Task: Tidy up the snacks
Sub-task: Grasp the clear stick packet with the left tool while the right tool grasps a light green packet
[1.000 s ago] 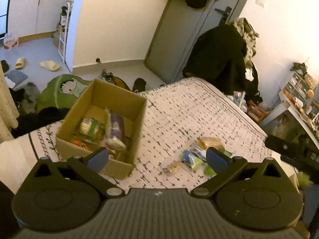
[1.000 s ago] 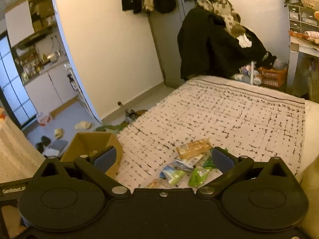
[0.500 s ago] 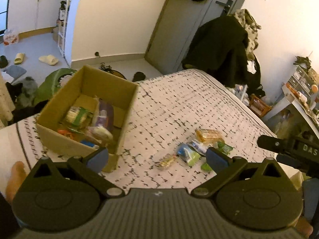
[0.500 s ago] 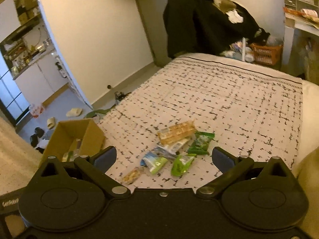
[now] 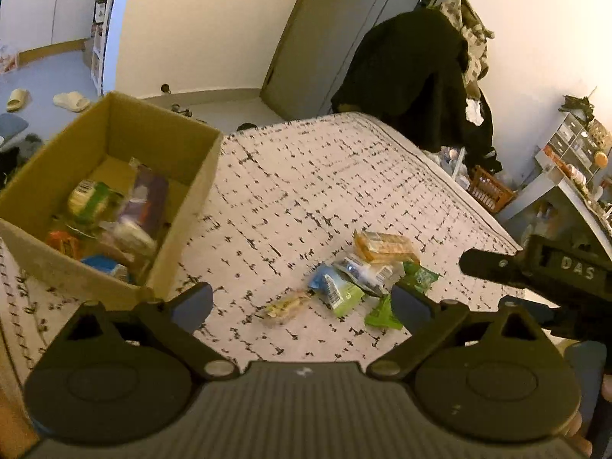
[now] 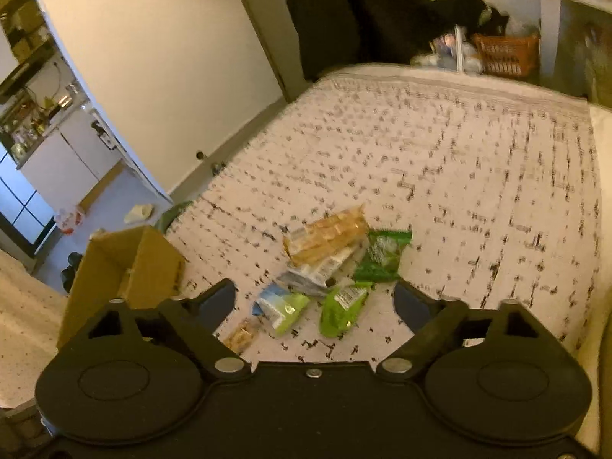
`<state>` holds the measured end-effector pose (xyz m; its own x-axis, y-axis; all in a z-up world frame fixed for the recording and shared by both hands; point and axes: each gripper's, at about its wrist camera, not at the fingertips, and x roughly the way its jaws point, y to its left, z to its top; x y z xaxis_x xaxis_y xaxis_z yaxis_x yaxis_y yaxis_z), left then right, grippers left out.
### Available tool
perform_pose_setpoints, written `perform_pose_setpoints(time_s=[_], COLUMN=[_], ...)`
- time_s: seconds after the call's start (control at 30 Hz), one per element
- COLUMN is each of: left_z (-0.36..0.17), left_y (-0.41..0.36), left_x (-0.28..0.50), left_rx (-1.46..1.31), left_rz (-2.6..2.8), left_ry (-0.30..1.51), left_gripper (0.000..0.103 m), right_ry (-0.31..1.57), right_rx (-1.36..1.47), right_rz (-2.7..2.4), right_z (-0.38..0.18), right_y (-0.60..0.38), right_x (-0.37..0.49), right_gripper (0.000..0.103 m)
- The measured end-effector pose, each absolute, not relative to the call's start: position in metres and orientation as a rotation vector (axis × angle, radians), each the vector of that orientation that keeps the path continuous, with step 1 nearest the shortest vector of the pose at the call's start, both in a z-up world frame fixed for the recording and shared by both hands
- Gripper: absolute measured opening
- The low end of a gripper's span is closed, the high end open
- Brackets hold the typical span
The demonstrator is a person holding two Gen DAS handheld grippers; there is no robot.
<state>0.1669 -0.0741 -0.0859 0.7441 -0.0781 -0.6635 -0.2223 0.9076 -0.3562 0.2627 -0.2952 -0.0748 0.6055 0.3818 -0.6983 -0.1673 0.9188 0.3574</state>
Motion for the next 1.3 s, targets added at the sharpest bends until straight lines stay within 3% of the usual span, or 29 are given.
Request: perform_pose_setpoints(time_s=[0.23,0.3,0.37,0.53,0.8,1.3], left_z=[-0.116,-0.127,-0.137,-0.163,-0.180,-0.172], left_y=[-0.082,-0.083,-0.084,-0.090,-0.099,-0.104], left_x=[0.191,0.198,0.205,0.219,0.233,0.238], left_rx=[-0.453,-0.455,-0.462,-0.440,-0.352,-0.250], left_rz=[0.086,0.086,0.093,0.114,0.154,0.214], left_ry=[0.787,0.802,0.820,0.856,0.852,0.794], left_gripper=[0.093,0.090,0.079,0.071,0.071,0.075], right_ry=[0.932,0.948,0.971,1.022,1.077,1.067], right_rx=[0.290,0.269,0.256,0.234,0.235,0.178], right_rz=[0.331,0.333,0.330,0.332,0.296,0.310], right_z=[-0.095,-0.101,-0.108,-0.126,-0.156,-0.157], right_y=[-0.293,-0.287,-0.284,-0.277,-0.281,-0.271], right_x=[0.278,0.284,0.291,0.307,0.320,0.320], right_gripper=[0.069,0.066,0.063,0.061,0.054,0.037])
